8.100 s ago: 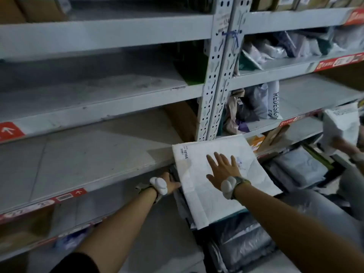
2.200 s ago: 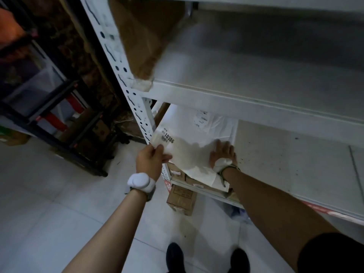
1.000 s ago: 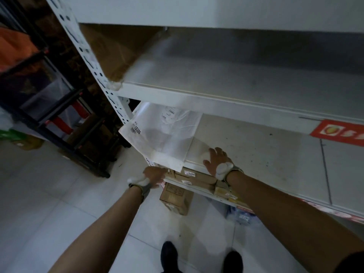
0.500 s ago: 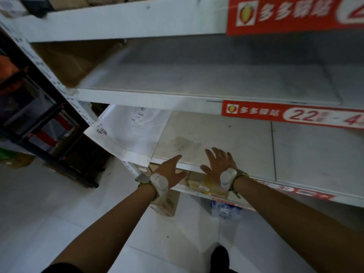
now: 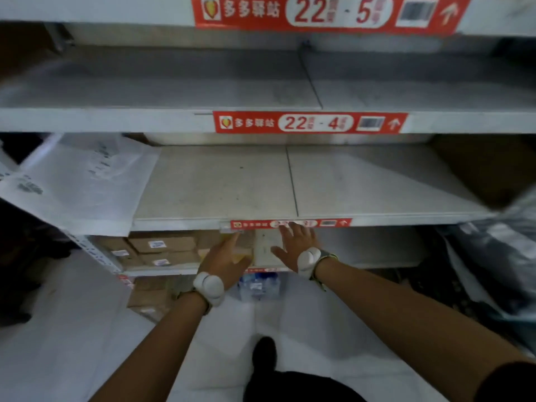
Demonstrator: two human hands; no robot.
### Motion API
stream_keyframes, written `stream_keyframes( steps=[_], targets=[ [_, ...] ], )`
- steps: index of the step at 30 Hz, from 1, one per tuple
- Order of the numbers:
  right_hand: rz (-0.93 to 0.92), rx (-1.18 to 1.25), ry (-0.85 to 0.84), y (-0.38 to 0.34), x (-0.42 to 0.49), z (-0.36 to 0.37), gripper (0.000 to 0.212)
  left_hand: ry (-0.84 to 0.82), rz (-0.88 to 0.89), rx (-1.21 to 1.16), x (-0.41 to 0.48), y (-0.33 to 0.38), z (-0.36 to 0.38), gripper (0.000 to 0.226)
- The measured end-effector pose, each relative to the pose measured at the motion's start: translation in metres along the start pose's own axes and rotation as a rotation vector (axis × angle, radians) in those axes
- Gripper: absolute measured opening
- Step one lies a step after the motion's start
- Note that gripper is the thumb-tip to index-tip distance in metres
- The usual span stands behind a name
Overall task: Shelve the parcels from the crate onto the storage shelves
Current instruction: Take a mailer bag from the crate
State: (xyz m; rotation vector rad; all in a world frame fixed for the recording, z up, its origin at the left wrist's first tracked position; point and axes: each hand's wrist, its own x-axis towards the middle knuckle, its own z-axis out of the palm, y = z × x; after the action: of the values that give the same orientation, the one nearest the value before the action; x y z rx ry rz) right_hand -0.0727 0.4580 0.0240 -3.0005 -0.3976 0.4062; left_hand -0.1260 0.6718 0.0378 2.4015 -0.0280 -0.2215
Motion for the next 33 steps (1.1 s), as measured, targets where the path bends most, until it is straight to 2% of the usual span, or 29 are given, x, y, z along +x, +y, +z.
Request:
stream_keyframes(
  steps=[3, 8, 13, 16, 21, 25, 29, 33],
  targets=[
    [0.062, 0.021, -0.022, 0.021, -0.026, 0.007, 0.073, -0.056, -0.018, -0.029, -0.005, 0.009, 0.027, 0.060],
    [0.181, 0.044, 0.023, 0.083, -0.067, 0.002, 0.072, -0.111, 0.010, 0.027, 0.009, 0.042, 0.069, 0.076],
    [0.337, 0.114, 0.035, 0.169, -0.092, -0.004, 0.075, -0.111, 0.085, 0.125, 0.021, 0.129, 0.095, 0.061],
    [0.397, 0.141, 0.014, 0.213, -0.106, 0.000, 0.073, -0.151, 0.090, 0.166, 0.036, 0.156, 0.119, 0.052],
    [0.552, 0.224, -0.058, 0.351, -0.146, 0.012, 0.072, -0.288, 0.156, 0.270, 0.070, 0.242, 0.211, 0.045],
    [0.697, 0.332, -0.021, 0.457, -0.183, 0.025, 0.073, -0.456, 0.166, 0.339, 0.092, 0.318, 0.291, 0.049],
    [0.841, 0.484, 0.039, 0.534, -0.209, 0.032, 0.069, -0.539, 0.138, 0.302, 0.114, 0.372, 0.360, 0.040],
    [0.972, 0.620, 0.067, 0.592, -0.223, 0.042, 0.071, -0.612, 0.078, 0.269, 0.126, 0.410, 0.414, 0.044]
  ],
)
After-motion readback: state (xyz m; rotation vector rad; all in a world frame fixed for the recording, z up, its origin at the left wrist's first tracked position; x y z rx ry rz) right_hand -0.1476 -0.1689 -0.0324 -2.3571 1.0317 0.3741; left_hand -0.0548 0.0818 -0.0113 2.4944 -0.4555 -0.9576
